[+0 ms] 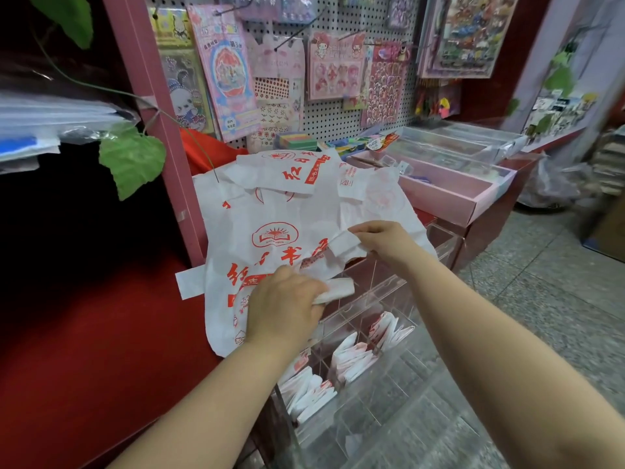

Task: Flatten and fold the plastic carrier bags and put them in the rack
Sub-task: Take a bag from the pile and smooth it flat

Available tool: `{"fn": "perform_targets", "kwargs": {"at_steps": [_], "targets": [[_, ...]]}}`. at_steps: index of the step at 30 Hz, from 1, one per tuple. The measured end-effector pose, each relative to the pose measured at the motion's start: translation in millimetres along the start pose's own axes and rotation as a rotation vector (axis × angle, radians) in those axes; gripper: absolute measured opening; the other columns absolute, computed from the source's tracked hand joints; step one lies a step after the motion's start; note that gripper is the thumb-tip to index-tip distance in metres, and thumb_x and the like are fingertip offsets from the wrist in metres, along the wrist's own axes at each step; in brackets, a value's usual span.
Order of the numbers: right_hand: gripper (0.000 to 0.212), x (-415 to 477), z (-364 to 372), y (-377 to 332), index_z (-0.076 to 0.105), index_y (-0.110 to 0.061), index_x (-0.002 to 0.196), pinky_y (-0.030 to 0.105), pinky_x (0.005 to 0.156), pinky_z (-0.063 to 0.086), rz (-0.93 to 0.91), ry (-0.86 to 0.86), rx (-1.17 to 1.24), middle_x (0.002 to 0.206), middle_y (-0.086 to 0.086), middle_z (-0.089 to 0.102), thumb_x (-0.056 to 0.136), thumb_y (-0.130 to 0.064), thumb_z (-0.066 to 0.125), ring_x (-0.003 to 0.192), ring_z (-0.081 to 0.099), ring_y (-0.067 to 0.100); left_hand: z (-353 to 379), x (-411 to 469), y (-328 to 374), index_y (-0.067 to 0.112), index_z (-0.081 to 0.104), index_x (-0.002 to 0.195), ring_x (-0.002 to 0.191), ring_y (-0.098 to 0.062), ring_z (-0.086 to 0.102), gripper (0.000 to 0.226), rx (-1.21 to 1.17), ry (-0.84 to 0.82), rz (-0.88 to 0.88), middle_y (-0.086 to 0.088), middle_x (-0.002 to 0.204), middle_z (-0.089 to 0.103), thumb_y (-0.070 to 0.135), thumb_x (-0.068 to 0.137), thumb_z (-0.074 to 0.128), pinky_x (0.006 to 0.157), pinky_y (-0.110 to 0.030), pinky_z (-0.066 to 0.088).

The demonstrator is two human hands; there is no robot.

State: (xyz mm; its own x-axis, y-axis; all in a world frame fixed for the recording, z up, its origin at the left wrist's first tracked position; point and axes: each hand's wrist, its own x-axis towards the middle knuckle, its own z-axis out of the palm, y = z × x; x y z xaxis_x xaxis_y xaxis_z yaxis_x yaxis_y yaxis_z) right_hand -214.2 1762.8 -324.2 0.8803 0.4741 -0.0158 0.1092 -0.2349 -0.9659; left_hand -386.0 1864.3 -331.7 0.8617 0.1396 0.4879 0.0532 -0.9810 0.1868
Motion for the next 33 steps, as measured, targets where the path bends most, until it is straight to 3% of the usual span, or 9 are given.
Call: {"fn": "perform_targets", "kwargs": {"at_steps": [3, 7, 9, 16, 21, 24, 26, 29, 33], "targets": [[0.017, -1.3, -3.2, 10.3, 0.065, -0.006, 0.097, 0.016, 0.059, 0.051, 0.014, -0.036, 0.067, 0.086, 0.009, 0.059, 0.090, -0.002, 0.050, 0.075, 0.056, 0.014, 15.4, -4.6, 0.2, 0.030, 0.065, 0.113, 0.105, -0.015, 0.049, 0.028, -0.101, -0.191, -0.071, 0.006, 0.108, 0.065, 0.023, 0.090, 0.050, 0.085, -0.022, 0.034], [0.022, -1.5, -3.0, 23.6, 0.067, -0.020, 0.085, 0.030, 0.084, 0.050, 0.068, -0.053, 0.135, 0.096, 0.003, 0.059, 0.093, -0.031, 0.049, 0.095, 0.056, 0.022, 20.6, -4.2, 3.3, 0.033, 0.057, 0.122, 0.129, -0.023, 0.032, 0.032, -0.171, -0.305, -0.237, 0.005, 0.126, 0.058, 0.025, 0.094, 0.043, 0.098, -0.030, 0.033], [0.020, -3.4, -3.1, 26.4, 0.066, -0.023, 0.087, 0.026, 0.078, 0.048, 0.052, -0.070, 0.089, 0.102, 0.002, 0.061, 0.090, -0.038, 0.052, 0.091, 0.057, 0.018, 20.8, -0.8, 7.4, 0.032, 0.054, 0.124, 0.135, -0.023, 0.022, 0.032, -0.148, -0.339, -0.214, 0.004, 0.128, 0.056, 0.029, 0.097, 0.040, 0.103, -0.030, 0.026], [0.010, -3.6, -6.1, 33.5, 0.068, -0.024, 0.088, 0.036, 0.092, 0.049, 0.029, -0.070, 0.063, 0.104, 0.004, 0.067, 0.086, -0.030, 0.060, 0.098, 0.062, 0.025, 21.8, 14.4, 10.4, 0.018, 0.046, 0.125, 0.127, -0.029, 0.033, 0.031, -0.079, -0.388, -0.166, -0.012, 0.117, 0.056, 0.025, 0.099, 0.032, 0.096, -0.031, 0.032], [0.009, -5.5, -6.7, 33.5, 0.067, -0.025, 0.087, 0.029, 0.081, 0.049, 0.023, -0.064, 0.047, 0.102, 0.001, 0.066, 0.087, -0.028, 0.059, 0.092, 0.060, 0.016, 20.9, 18.2, 5.8, 0.023, 0.028, 0.139, 0.073, -0.014, 0.046, 0.047, -0.270, -0.545, -0.159, 0.003, 0.074, 0.046, 0.023, 0.095, 0.045, 0.064, -0.026, 0.037], [0.013, -9.2, -5.3, 29.6, 0.066, -0.022, 0.084, 0.021, 0.071, 0.045, 0.017, -0.055, 0.047, 0.094, -0.003, 0.065, 0.089, -0.028, 0.055, 0.079, 0.059, 0.010, 26.6, 16.0, 7.0, 0.025, 0.018, 0.141, 0.099, -0.020, 0.053, 0.059, -0.243, -0.554, -0.139, -0.007, 0.100, 0.059, 0.033, 0.092, 0.050, 0.081, -0.030, 0.042], [0.017, -11.4, -3.9, 27.6, 0.065, -0.020, 0.084, 0.020, 0.073, 0.046, 0.014, -0.060, 0.048, 0.092, -0.003, 0.064, 0.091, -0.030, 0.053, 0.080, 0.059, 0.010, 29.7, 12.9, 7.5, 0.025, 0.016, 0.142, 0.128, -0.025, 0.035, 0.061, -0.229, -0.567, -0.156, -0.008, 0.126, 0.053, 0.041, 0.092, 0.048, 0.101, -0.032, 0.031], [0.009, -15.8, -2.3, 27.4, 0.062, -0.021, 0.089, 0.020, 0.069, 0.044, -0.001, -0.053, 0.035, 0.096, -0.004, 0.062, 0.090, -0.028, 0.055, 0.086, 0.057, 0.011, 25.4, 5.5, 9.3, 0.027, 0.024, 0.141, 0.133, -0.022, 0.027, 0.057, -0.217, -0.452, -0.163, 0.001, 0.139, 0.044, 0.041, 0.092, 0.048, 0.107, -0.032, 0.024], [0.014, -21.0, -0.2, 25.5, 0.057, -0.019, 0.097, 0.029, 0.080, 0.042, 0.009, -0.004, 0.027, 0.106, 0.004, 0.059, 0.086, -0.026, 0.061, 0.098, 0.054, 0.018, 6.5, -14.9, 2.3, 0.023, 0.064, 0.108, 0.099, -0.014, 0.058, 0.023, -0.148, -0.031, -0.014, 0.010, 0.102, 0.066, 0.030, 0.089, 0.055, 0.085, -0.023, 0.033]]}}
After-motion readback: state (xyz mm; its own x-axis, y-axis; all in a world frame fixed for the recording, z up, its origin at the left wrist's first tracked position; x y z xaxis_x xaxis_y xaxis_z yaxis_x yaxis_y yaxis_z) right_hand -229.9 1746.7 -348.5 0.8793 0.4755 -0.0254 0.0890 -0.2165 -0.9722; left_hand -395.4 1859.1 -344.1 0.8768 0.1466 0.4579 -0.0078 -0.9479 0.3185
